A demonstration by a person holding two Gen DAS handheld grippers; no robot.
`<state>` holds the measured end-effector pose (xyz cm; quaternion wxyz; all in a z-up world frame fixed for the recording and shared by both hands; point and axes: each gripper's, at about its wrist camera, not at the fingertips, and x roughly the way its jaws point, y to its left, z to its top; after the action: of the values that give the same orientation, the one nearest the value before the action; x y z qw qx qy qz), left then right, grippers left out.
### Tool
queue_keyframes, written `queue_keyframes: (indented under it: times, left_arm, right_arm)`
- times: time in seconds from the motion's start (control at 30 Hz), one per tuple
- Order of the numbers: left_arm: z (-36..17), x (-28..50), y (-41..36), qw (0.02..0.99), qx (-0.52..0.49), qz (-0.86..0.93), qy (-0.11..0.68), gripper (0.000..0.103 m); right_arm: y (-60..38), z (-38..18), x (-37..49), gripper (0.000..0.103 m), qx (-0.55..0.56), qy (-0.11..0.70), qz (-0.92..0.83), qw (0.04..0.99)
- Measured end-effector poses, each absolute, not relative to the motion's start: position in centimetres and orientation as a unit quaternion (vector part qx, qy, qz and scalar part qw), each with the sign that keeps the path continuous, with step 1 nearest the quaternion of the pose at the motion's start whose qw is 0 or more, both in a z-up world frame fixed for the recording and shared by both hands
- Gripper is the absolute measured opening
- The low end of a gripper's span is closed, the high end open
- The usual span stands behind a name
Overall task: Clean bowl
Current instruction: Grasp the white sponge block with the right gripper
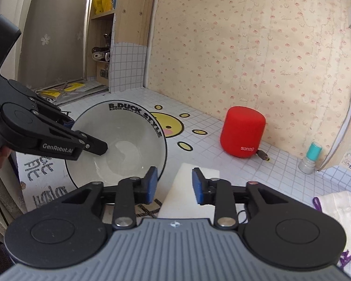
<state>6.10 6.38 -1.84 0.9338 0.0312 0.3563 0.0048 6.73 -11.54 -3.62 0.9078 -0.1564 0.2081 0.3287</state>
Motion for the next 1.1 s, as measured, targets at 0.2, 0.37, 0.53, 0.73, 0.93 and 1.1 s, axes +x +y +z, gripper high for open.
queue_keyframes:
  times: [0.2, 0.37, 0.53, 0.73, 0.93, 1.1]
  left_arm:
    - [-2.1, 6.0, 6.7, 0.933, 0.023, 0.008, 0.359, 0.018]
    - [-2.2, 5.7, 7.1, 0.934, 0.021, 0.006, 0.358, 0.018]
    - [-2.2, 5.7, 7.1, 0.934, 0.020, 0.004, 0.357, 0.018]
    - [-2.2, 5.7, 7.1, 0.934, 0.020, 0.004, 0.358, 0.018]
    - [-2.3, 5.9, 6.9, 0.933, 0.024, 0.006, 0.360, 0.018]
    - [-2.3, 6.0, 6.7, 0.933, 0.027, 0.008, 0.358, 0.018]
  right_arm:
    - [-12.8, -4.0, 6.7, 0.073, -0.156, 0.215, 0.295, 0.918]
    - [-12.9, -5.1, 7.1, 0.078, -0.140, 0.242, 0.300, 0.912]
    - [-12.0, -5.9, 7.7, 0.078, -0.119, 0.263, 0.300, 0.909]
    - [-11.0, -6.8, 9.2, 0.077, -0.100, 0.293, 0.283, 0.908]
    - [-11.6, -7.0, 9.8, 0.060, -0.057, 0.303, 0.287, 0.907]
    - [-11.6, -6.8, 9.7, 0.058, -0.062, 0.303, 0.278, 0.909]
